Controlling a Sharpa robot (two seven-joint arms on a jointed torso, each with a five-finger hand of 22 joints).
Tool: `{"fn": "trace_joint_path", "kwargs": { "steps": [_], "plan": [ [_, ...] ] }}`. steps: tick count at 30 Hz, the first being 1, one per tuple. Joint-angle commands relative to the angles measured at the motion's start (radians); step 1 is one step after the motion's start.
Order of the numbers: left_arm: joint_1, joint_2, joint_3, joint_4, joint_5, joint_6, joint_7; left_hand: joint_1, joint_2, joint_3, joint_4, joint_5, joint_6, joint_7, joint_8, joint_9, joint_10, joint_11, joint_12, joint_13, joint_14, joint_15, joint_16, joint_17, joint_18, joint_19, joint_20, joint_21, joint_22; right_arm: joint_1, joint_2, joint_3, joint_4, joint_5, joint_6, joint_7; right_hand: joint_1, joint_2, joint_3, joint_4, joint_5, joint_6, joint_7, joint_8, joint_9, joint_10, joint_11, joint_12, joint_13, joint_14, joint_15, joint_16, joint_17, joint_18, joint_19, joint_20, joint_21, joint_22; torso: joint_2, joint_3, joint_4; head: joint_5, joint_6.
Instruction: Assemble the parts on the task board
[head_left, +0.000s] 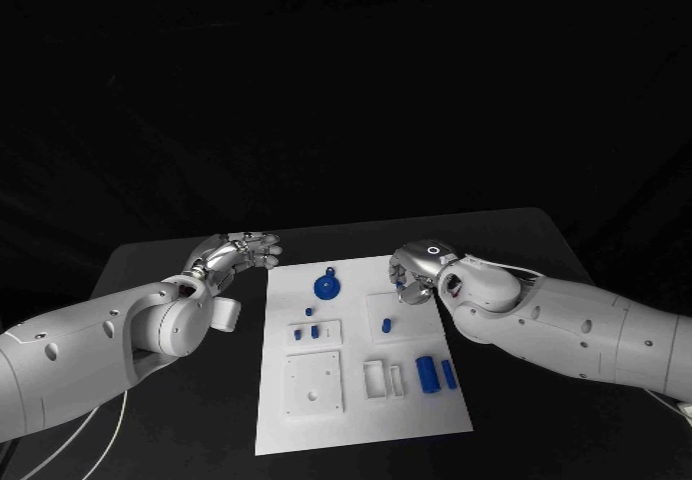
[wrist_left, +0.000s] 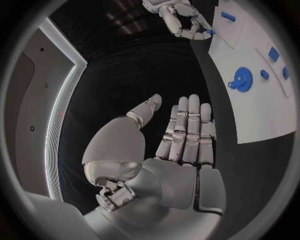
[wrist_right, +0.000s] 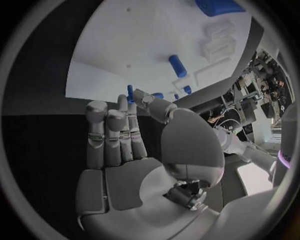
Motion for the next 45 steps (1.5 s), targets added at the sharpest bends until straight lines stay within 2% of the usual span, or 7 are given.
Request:
{"fn": "trace_joint_path", "kwargs": {
  "steps": [1,9,15,20,23,31,45],
  "plan": [
    [0.001,0.002,0.001,0.001,0.007,-0.003,0.004,-0.012,-0.002,-0.007,0.001,-0.001,-0.007,0.002,0.005,-0.001,-0.007,-0.001,-0.003,-0.001,0.006,-0.001,-0.004,0.001,0.004,0.007,-0.001,-0.002,0.001,0.008,-0.009,0.006,0.017,0.086,0.039,-0.006,-0.004,-0.007,0.006,0.002,-0.001,0.007,0.000,0.002,0.001,0.063,-0.009,0.000,0.002,0.000,-0.006,0.003,-0.002,0.083,0.000,-0.008,0.006,0.020,0.000,-0.0004,-0.0001,0.000,0.000],
    [0.001,0.004,0.001,0.000,0.011,-0.007,0.004,-0.012,-0.002,-0.008,0.001,-0.001,-0.007,0.002,0.005,-0.001,-0.007,-0.001,-0.003,-0.001,0.006,-0.001,-0.005,0.002,0.004,0.007,-0.001,-0.002,0.001,0.013,-0.015,0.007,0.076,0.118,-0.015,0.031,-0.007,-0.005,0.005,0.001,0.003,0.006,0.000,0.001,0.002,0.063,-0.009,-0.001,0.003,0.000,-0.006,0.003,-0.002,0.083,0.000,-0.009,0.007,0.019,-0.001,-0.0019,-0.0011,0.009,0.003],
    [0.001,0.010,0.001,-0.007,0.019,-0.012,0.004,-0.013,-0.002,-0.008,0.002,-0.001,-0.007,0.002,0.006,-0.002,-0.007,-0.001,-0.003,-0.001,0.007,-0.001,-0.005,0.002,0.004,0.007,-0.001,-0.002,0.002,0.006,-0.002,0.006,0.112,0.165,-0.078,0.089,-0.007,-0.004,0.005,0.001,0.003,0.006,0.000,0.001,0.002,0.063,-0.009,-0.001,0.004,0.001,-0.006,0.003,-0.002,0.083,0.001,-0.009,0.007,0.019,-0.001,-0.0015,-0.0011,0.034,0.002],
    [0.001,0.021,0.001,-0.024,0.026,-0.014,0.006,-0.013,-0.001,-0.008,0.002,-0.001,-0.007,0.002,0.006,-0.002,-0.007,-0.001,-0.003,-0.001,0.007,-0.001,-0.006,0.003,0.004,0.007,-0.001,-0.002,0.002,-0.007,0.019,0.003,0.129,0.169,-0.092,0.111,-0.007,-0.003,0.005,0.000,0.007,0.006,0.000,0.001,0.003,0.063,-0.009,-0.002,0.006,0.001,-0.006,0.002,-0.002,0.083,0.001,-0.010,0.007,0.019,-0.005,-0.0032,-0.0005,0.070,-0.001],
    [0.001,0.031,0.001,-0.041,0.031,-0.017,0.008,-0.013,-0.001,-0.008,0.002,0.000,-0.007,0.002,0.006,-0.002,-0.007,-0.001,-0.003,-0.001,0.007,-0.001,-0.006,0.004,0.004,0.008,-0.002,-0.002,0.002,-0.016,0.039,-0.009,0.127,0.143,-0.089,0.112,-0.008,-0.002,0.005,0.000,0.009,0.005,0.000,0.000,0.004,0.063,-0.009,-0.003,0.006,0.002,-0.006,0.001,-0.003,0.083,0.002,-0.010,0.007,0.019,-0.009,-0.0057,-0.0001,0.094,-0.011],
    [0.001,0.050,0.001,-0.074,0.037,-0.020,0.007,-0.013,0.000,-0.007,0.002,0.000,-0.007,0.002,0.007,-0.002,-0.006,-0.001,-0.002,-0.001,0.008,-0.001,-0.007,0.005,0.004,0.008,-0.002,-0.003,0.002,-0.048,0.099,-0.078,0.104,0.095,-0.075,0.118,-0.008,-0.002,0.004,-0.001,0.012,0.005,0.000,0.000,0.005,0.064,-0.010,-0.004,0.008,0.003,-0.007,0.001,-0.003,0.083,0.003,-0.011,0.007,0.018,-0.021,-0.0117,0.0017,0.144,-0.032],
    [0.001,0.078,0.001,-0.091,0.037,-0.018,0.004,-0.011,-0.002,-0.007,0.001,0.000,-0.006,0.001,0.008,-0.002,-0.005,-0.002,-0.001,-0.002,0.009,-0.002,-0.009,0.008,0.004,0.008,-0.002,-0.003,0.003,-0.106,0.167,-0.108,0.072,0.025,-0.046,0.087,-0.008,0.000,0.000,-0.005,0.017,0.006,0.000,-0.001,0.008,0.065,-0.010,-0.007,0.013,0.007,-0.007,-0.001,-0.004,0.083,0.011,-0.015,0.012,0.019,-0.031,-0.0210,0.0105,0.212,-0.071]
  ]
}}
